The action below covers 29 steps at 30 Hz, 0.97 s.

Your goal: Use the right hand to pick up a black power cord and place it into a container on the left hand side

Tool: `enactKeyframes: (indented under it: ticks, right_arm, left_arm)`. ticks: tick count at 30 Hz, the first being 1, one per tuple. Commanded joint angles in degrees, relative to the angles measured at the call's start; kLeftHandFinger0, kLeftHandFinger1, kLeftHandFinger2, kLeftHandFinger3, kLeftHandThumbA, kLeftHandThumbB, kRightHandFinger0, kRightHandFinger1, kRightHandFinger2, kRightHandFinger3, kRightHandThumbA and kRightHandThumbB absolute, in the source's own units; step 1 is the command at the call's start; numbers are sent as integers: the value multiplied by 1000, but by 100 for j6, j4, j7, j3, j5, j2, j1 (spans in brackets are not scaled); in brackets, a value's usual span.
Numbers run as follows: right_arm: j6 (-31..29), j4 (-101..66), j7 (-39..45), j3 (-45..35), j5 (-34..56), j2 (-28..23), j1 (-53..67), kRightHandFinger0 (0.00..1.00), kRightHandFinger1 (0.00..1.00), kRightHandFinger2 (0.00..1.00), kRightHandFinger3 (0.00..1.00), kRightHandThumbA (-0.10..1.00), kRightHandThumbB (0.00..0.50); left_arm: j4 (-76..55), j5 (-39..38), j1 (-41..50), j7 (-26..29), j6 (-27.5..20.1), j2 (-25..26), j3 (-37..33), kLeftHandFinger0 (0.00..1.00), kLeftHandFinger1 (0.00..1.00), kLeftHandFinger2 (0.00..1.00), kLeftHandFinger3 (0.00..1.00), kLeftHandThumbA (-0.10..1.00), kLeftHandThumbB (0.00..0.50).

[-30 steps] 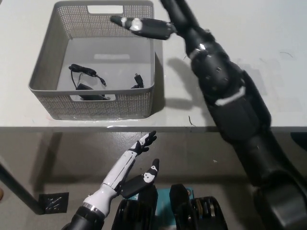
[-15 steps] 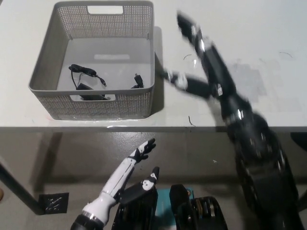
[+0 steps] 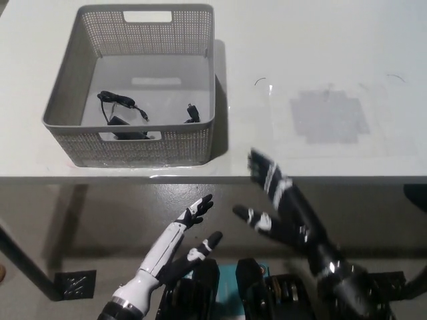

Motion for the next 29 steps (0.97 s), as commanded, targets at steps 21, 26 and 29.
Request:
enactKeyframes:
  ticks: [21, 26, 29]
  right_arm:
    - [-1500, 1698, 318, -74, 553, 394, 121, 1000, 1000, 1000, 1000, 1000, 407]
    - [-1534, 1712, 282, -92, 559, 385, 134, 1000, 1000, 1000, 1000, 1000, 414]
    - [-1508, 1659, 274, -74, 549, 391, 172, 1000, 1000, 1000, 1000, 1000, 416]
  left_arm:
    - [42, -97, -182, 195, -225, -87, 141, 1000, 1000, 1000, 1000, 1000, 59]
    - [76, -15, -166, 207, -254, -75, 116, 1000, 1000, 1000, 1000, 1000, 96]
    - [91, -11, -134, 207, -283, -64, 111, 1000, 1000, 1000, 1000, 1000, 92]
